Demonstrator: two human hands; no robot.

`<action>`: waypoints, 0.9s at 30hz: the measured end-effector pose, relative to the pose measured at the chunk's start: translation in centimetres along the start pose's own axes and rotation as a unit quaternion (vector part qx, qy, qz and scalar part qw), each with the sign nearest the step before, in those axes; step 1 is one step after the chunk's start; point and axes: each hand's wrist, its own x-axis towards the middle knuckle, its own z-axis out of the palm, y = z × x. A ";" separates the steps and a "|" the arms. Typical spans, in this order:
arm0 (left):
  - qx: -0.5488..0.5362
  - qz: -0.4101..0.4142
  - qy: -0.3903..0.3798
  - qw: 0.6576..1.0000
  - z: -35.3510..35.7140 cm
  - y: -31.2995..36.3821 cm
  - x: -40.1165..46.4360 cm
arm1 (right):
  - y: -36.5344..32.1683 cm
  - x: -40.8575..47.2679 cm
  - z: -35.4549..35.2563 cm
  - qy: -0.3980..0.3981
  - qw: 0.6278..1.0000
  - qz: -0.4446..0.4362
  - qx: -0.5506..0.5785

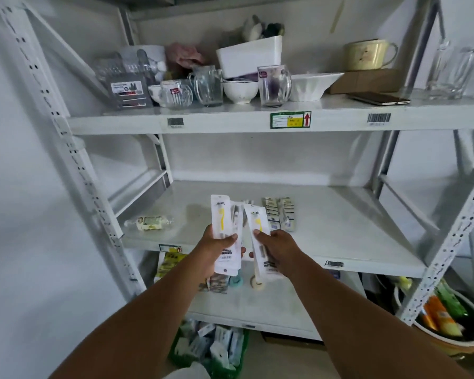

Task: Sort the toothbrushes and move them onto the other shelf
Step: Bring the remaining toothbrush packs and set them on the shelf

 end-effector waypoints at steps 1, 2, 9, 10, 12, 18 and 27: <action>-0.001 -0.005 0.000 1.000 0.0 0.2 1.4 | 0.0 1.5 0.3 0.007 1.000 -0.006 0.005; -0.001 -0.006 -0.002 1.000 0.0 0.3 2.9 | 0.1 2.9 0.4 0.020 1.000 -0.004 0.007; 0.002 0.019 -0.040 0.999 3.7 -1.2 12.5 | -0.7 8.4 -2.9 0.093 0.995 -0.012 -0.024; -0.002 0.017 -0.049 0.999 4.3 -1.6 13.6 | -0.8 8.7 -3.8 0.105 0.994 -0.016 -0.025; -0.011 -0.006 -0.068 0.998 5.8 -2.1 15.2 | -0.9 9.7 -5.8 0.131 0.991 -0.012 -0.019; -0.001 -0.032 -0.076 0.997 11.4 -4.6 20.2 | 0.2 13.6 -12.0 0.170 0.985 0.010 0.020; 0.042 -0.061 -0.059 0.996 19.6 -8.5 26.6 | 1.6 19.1 -22.1 0.165 0.986 0.031 0.011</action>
